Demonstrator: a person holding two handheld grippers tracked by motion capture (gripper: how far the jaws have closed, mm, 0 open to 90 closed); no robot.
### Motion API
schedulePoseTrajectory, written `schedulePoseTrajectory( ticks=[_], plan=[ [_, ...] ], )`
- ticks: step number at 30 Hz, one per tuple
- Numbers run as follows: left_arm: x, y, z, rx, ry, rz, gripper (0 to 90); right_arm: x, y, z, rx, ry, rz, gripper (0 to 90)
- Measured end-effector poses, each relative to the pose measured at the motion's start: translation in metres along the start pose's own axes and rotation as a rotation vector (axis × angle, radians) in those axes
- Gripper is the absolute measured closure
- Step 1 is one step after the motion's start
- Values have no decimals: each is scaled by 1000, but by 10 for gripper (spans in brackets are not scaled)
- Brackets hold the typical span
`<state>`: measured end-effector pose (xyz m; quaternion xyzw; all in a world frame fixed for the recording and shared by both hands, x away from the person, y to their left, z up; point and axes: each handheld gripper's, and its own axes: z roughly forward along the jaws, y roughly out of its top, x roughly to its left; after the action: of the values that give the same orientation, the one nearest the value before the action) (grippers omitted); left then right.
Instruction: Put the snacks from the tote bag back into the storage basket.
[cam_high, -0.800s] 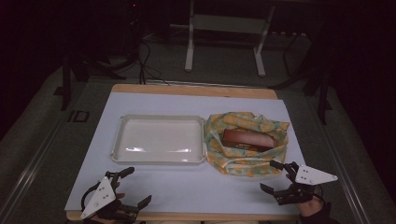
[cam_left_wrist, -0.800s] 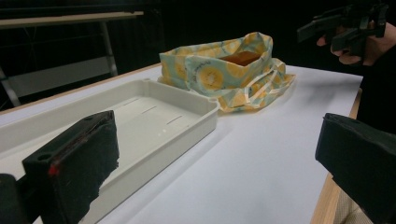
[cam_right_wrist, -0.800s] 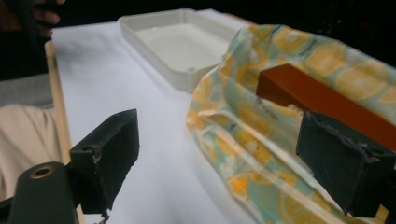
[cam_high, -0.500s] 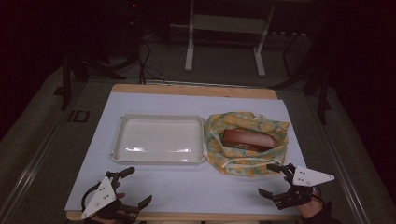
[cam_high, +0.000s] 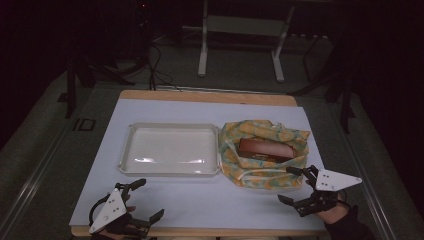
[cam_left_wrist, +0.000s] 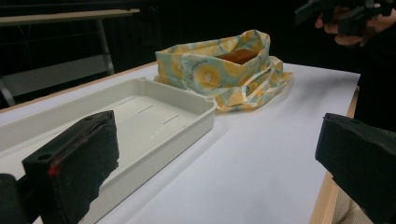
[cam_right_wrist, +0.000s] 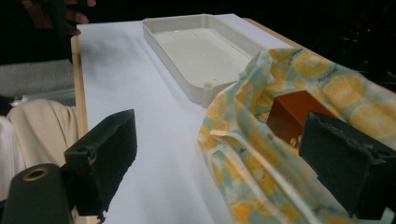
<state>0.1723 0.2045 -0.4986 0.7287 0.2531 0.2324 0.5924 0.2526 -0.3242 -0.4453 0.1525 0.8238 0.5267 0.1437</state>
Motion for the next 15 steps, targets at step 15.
schedulePoseTrajectory(
  ticks=[15],
  plan=[
    [-1, 0, 1, 6, -9, 6, 0, -44, 37, 5, 20, -6, -25, 145]
  ],
)
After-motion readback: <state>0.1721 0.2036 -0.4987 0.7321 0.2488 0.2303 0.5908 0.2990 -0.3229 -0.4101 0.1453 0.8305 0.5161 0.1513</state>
